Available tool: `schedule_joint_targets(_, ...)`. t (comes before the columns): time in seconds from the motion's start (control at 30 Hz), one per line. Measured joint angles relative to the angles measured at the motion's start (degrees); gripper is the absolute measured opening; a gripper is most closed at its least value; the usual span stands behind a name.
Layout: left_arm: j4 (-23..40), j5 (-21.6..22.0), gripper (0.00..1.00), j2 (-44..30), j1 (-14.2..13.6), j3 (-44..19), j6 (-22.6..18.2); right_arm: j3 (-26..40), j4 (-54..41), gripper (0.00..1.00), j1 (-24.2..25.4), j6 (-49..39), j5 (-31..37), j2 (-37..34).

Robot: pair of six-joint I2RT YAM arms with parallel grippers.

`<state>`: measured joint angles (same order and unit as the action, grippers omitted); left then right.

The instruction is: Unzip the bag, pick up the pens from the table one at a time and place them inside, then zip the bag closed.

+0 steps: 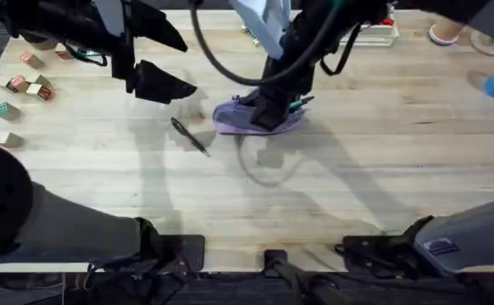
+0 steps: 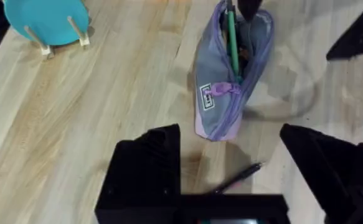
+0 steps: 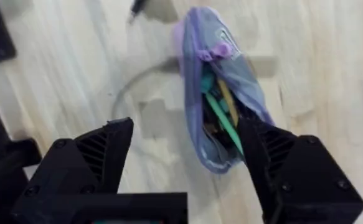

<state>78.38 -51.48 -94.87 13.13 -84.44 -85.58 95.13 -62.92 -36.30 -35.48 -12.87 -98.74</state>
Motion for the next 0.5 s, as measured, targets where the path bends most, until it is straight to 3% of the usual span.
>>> schedule_joint_targets(0.37,3.63,0.07,0.994,0.0,0.0,0.0,0.08,0.0,0.38,0.995,0.02,2.99,-0.52,0.0)
schedule_joint_targets(0.5,3.68,1.78,0.995,0.0,0.09,0.0,3.74,0.0,0.36,0.995,0.38,3.18,-0.52,0.0)
